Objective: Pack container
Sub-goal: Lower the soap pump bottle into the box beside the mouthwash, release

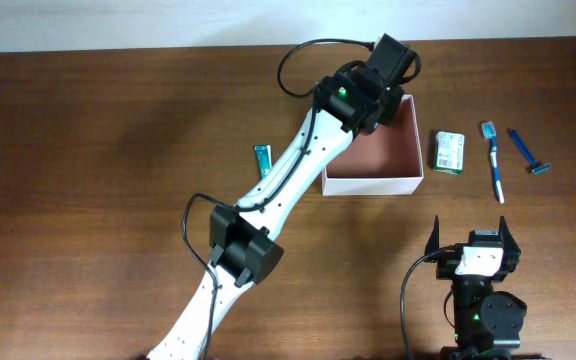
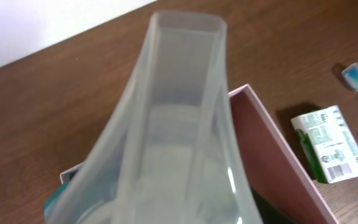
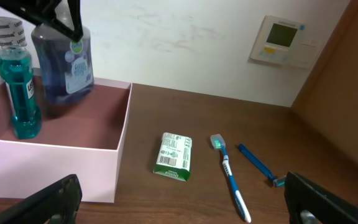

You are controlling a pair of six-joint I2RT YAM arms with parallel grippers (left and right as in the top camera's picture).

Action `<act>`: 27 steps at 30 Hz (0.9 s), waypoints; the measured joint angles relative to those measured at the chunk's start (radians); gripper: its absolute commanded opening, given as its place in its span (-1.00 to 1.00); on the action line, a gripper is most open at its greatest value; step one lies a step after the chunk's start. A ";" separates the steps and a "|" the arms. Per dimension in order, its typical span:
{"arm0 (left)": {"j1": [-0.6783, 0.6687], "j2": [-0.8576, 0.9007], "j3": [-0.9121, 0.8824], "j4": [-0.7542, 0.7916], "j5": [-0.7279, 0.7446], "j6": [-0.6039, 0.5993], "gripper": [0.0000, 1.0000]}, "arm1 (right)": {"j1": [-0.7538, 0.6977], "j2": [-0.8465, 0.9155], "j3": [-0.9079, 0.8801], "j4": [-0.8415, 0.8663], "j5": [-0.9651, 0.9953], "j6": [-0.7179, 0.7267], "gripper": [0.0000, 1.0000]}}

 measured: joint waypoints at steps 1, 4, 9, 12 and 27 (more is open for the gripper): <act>0.002 0.003 0.000 0.000 0.000 0.000 -0.25 | 0.000 0.000 0.000 0.000 0.000 0.000 0.98; 0.006 0.020 0.000 0.001 0.000 0.000 -0.25 | 0.000 0.000 0.000 0.000 0.000 0.000 0.97; 0.013 0.039 -0.013 0.000 0.000 0.000 0.06 | 0.000 0.000 0.000 0.000 0.000 0.000 0.98; 0.014 0.040 -0.014 0.008 0.000 0.000 0.04 | 0.000 0.000 0.000 0.000 0.000 0.000 0.98; 0.015 0.040 -0.005 0.026 0.001 0.003 0.23 | 0.000 0.000 0.000 0.000 0.000 0.000 0.98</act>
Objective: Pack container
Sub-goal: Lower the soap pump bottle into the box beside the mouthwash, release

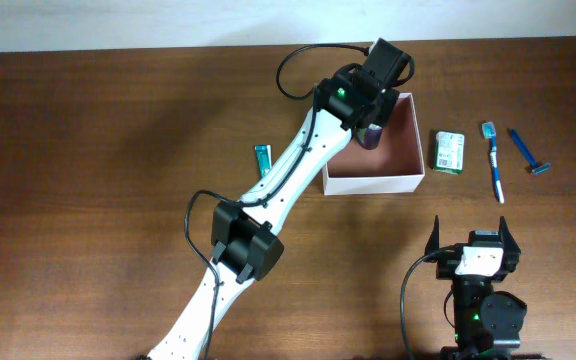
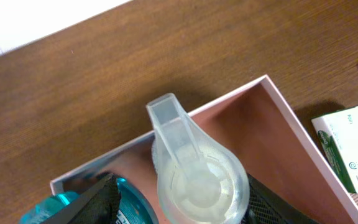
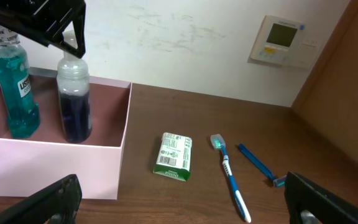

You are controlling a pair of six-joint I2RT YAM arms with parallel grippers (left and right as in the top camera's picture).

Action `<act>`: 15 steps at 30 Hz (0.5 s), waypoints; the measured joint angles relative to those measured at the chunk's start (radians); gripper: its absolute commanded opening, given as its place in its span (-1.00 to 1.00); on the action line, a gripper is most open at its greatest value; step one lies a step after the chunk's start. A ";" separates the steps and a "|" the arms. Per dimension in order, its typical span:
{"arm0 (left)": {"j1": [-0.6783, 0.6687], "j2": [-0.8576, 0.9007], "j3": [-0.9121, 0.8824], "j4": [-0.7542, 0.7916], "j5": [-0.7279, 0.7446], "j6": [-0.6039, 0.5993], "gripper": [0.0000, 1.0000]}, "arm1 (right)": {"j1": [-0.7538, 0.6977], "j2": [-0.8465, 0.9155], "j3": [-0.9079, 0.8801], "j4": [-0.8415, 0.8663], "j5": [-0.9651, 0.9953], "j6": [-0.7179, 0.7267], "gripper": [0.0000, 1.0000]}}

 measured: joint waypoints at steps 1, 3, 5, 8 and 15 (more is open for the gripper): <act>0.000 0.000 0.008 -0.001 0.000 0.005 0.24 | 0.000 0.000 0.000 0.000 0.000 0.000 0.98; 0.000 0.000 0.037 0.000 0.000 0.012 0.24 | 0.000 0.000 0.000 0.000 0.000 0.000 0.98; 0.001 0.000 0.074 0.001 -0.001 0.019 0.24 | 0.000 0.000 0.000 0.000 0.000 0.000 0.98; 0.005 -0.014 0.105 0.005 -0.001 0.026 0.25 | 0.000 0.000 0.000 0.000 0.000 0.000 0.98; 0.026 -0.089 0.126 0.003 -0.001 0.053 0.74 | 0.000 0.000 0.000 0.000 0.000 0.000 0.98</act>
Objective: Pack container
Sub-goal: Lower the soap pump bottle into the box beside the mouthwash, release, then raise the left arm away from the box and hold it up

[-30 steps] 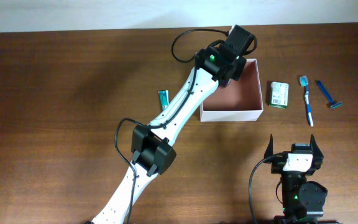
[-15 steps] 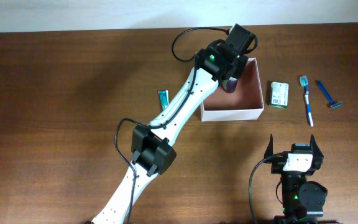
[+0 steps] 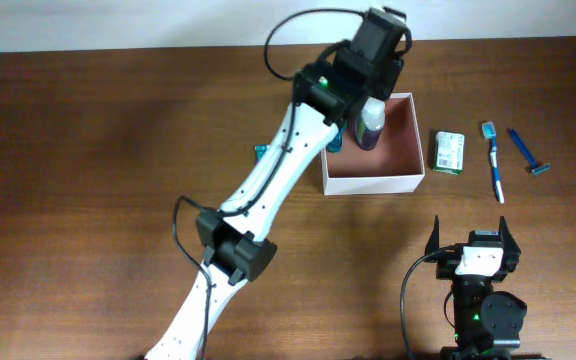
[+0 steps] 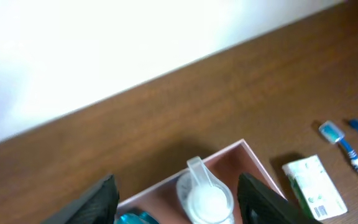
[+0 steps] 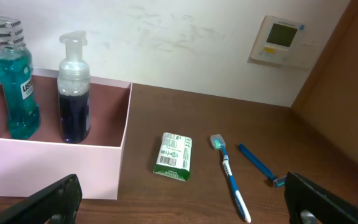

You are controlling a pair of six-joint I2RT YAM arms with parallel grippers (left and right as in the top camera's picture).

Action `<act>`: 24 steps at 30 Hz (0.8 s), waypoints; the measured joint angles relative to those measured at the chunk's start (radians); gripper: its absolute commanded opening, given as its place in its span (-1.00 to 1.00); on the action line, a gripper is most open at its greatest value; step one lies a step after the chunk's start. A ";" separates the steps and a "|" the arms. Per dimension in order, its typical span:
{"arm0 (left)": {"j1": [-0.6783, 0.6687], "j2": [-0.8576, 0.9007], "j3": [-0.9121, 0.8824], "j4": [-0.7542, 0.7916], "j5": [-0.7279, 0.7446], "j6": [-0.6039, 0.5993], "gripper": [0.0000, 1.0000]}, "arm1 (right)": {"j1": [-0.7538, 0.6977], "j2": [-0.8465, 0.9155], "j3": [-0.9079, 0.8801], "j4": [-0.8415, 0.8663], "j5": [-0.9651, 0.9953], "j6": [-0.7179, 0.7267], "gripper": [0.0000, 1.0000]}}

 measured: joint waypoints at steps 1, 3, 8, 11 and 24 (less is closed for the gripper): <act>0.005 -0.013 0.002 -0.002 0.000 0.005 0.88 | 0.000 0.000 0.000 0.000 0.000 0.000 0.98; 0.015 -0.035 0.002 -0.013 0.000 0.000 0.89 | 0.000 0.000 0.000 0.000 0.000 0.000 0.98; 0.098 -0.135 0.002 -0.105 -0.034 0.010 0.99 | 0.000 0.000 0.000 0.000 0.000 0.000 0.97; 0.183 -0.204 0.004 -0.153 -0.088 0.010 0.99 | 0.000 0.000 0.000 0.000 0.000 0.000 0.98; 0.584 -0.249 -0.056 -0.466 -0.169 -0.240 0.99 | 0.000 0.000 0.000 0.000 0.000 0.000 0.98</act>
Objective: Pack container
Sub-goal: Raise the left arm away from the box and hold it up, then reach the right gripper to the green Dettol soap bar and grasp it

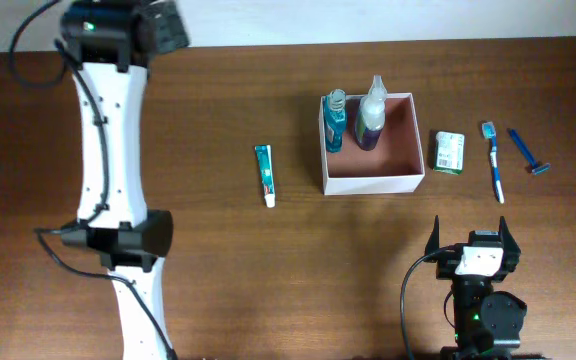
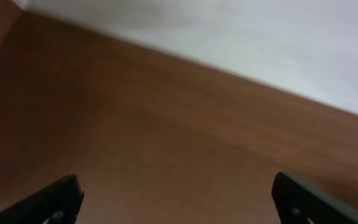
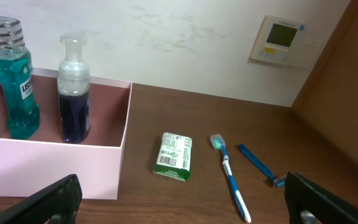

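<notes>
The pink box (image 1: 373, 184) stands at the table's back right. Two bottles stand upright inside it: a teal mouthwash bottle (image 1: 335, 120) and a purple pump bottle (image 1: 371, 115), also seen in the right wrist view as mouthwash (image 3: 17, 81) and pump bottle (image 3: 73, 93). A toothpaste tube (image 1: 264, 172) lies left of the box. To its right lie a green soap packet (image 1: 449, 152), a toothbrush (image 1: 494, 160) and a blue razor (image 1: 526, 152). My left gripper (image 1: 168, 30) is open at the far back left, over bare wood (image 2: 179, 205). My right gripper (image 1: 472, 232) rests open near the front edge.
A white wall runs along the table's back edge, with a small wall panel (image 3: 281, 39) on it. The left arm's white links (image 1: 108, 150) stretch down the left side of the table. Bare wood lies between the toothpaste and that arm.
My left gripper was open high above the box; now it is at the table's far back left corner, still open. Both bottles stand as before. The right arm has not moved.
At first my left gripper had the purple pump bottle tilted inside the box next to the mouthwash. Then the bottle stood upright with the jaws open just above it. Later the gripper was higher, and now it is far off to the left.
</notes>
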You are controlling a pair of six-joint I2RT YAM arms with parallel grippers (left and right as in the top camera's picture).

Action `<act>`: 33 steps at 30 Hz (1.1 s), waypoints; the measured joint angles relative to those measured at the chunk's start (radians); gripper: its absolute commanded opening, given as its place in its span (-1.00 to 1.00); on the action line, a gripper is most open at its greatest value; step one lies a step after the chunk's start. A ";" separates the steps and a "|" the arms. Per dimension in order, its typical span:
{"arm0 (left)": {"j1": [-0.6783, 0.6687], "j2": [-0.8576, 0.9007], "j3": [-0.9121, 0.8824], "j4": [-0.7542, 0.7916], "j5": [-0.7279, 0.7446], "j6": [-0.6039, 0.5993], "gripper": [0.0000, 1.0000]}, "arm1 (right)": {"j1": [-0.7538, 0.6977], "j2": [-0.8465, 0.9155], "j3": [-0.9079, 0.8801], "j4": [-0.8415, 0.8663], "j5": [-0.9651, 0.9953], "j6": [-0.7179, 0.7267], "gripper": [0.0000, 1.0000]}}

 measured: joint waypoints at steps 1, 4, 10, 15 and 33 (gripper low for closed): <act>0.015 0.007 -0.011 -0.008 0.000 -0.010 0.99 | 0.000 0.000 0.000 0.000 0.000 0.000 0.98; 0.051 0.026 -0.053 -0.018 -0.002 -0.029 0.99 | 0.000 0.000 0.000 0.000 -0.001 0.000 0.98; 0.075 0.042 -0.146 -0.018 -0.002 -0.040 0.99 | 0.000 0.000 0.000 -0.002 -0.049 0.000 0.98; 0.072 0.042 -0.190 -0.017 -0.002 -0.043 0.99 | 0.000 0.000 0.000 0.071 -0.132 0.063 0.98; 0.072 0.042 -0.193 -0.016 -0.003 -0.044 0.99 | 0.000 0.328 0.615 -0.180 -0.102 0.041 0.98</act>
